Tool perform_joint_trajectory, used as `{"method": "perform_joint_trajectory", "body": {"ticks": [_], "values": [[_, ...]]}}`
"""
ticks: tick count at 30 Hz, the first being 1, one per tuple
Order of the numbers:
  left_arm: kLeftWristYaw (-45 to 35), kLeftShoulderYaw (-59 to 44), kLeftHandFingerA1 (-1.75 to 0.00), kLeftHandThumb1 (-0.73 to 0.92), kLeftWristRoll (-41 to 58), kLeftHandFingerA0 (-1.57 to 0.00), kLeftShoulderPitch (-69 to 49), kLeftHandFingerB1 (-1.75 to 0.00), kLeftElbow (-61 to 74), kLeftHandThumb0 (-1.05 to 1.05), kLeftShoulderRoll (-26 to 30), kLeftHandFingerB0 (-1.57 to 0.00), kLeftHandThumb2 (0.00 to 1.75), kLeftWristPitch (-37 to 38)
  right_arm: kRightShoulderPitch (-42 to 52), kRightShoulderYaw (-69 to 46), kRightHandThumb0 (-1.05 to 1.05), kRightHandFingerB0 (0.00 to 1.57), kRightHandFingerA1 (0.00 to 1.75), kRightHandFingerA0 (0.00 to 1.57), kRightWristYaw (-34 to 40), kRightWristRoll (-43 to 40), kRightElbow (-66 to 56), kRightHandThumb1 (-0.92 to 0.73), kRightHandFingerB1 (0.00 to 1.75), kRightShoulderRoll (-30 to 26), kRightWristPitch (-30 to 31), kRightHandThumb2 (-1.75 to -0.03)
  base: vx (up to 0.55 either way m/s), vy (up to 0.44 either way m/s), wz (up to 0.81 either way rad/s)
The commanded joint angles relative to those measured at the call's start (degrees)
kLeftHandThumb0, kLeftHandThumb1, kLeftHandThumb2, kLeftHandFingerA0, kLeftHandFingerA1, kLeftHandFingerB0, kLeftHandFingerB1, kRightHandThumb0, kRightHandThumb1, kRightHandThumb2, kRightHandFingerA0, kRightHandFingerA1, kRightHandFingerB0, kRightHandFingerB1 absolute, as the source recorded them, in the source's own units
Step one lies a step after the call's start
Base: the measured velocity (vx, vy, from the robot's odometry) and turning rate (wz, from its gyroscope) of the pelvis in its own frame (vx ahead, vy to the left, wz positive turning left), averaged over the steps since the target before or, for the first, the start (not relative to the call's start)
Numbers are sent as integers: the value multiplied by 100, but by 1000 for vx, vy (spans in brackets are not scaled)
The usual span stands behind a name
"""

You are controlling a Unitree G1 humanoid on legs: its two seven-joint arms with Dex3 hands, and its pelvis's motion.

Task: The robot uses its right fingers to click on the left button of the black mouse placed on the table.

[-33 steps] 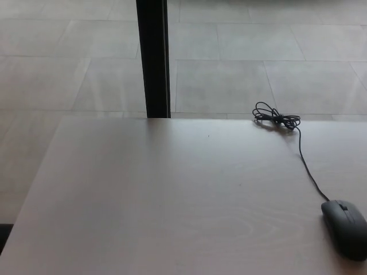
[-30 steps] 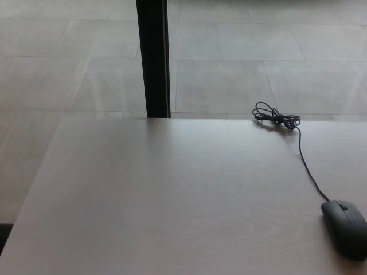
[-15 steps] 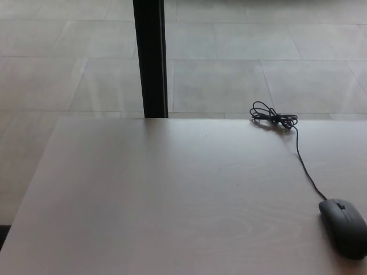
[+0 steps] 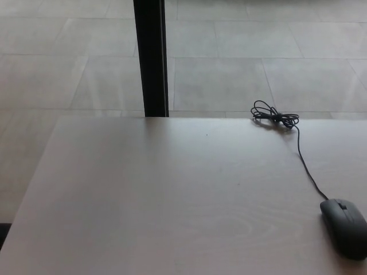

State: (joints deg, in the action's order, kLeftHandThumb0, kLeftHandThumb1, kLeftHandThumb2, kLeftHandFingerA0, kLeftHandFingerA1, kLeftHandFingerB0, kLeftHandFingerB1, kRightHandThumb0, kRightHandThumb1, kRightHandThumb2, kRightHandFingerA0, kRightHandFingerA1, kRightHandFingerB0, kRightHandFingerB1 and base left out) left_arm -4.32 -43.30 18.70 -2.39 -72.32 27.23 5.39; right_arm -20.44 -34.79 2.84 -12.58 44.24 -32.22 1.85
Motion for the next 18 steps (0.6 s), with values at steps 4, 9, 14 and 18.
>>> {"method": "perform_joint_trajectory", "body": {"ticks": [4,9,14,18], "values": [[-168,-13,-57,92,205,-66,29,-48,-28,-84,120,-49,71,79,64,1753,-71,37,59,54,141,1208,-2796,-63,50,289,226,-100,0,0,0],[-132,-16,-56,92,216,-69,53,-49,-17,-85,117,-52,69,72,134,2758,-65,44,56,68,108,1976,-2977,-78,37,407,-352,-63,0,0,0],[-136,4,-57,92,200,-67,60,-49,16,-85,135,-51,70,93,231,3705,-54,25,68,60,233,2734,-2764,-59,49,374,-698,-103,0,0,0],[-98,24,-56,92,187,-67,110,-48,24,-84,151,-51,71,55,223,4079,-69,42,53,60,411,3000,-2564,-80,38,320,-725,-64,0,0,0]]}}
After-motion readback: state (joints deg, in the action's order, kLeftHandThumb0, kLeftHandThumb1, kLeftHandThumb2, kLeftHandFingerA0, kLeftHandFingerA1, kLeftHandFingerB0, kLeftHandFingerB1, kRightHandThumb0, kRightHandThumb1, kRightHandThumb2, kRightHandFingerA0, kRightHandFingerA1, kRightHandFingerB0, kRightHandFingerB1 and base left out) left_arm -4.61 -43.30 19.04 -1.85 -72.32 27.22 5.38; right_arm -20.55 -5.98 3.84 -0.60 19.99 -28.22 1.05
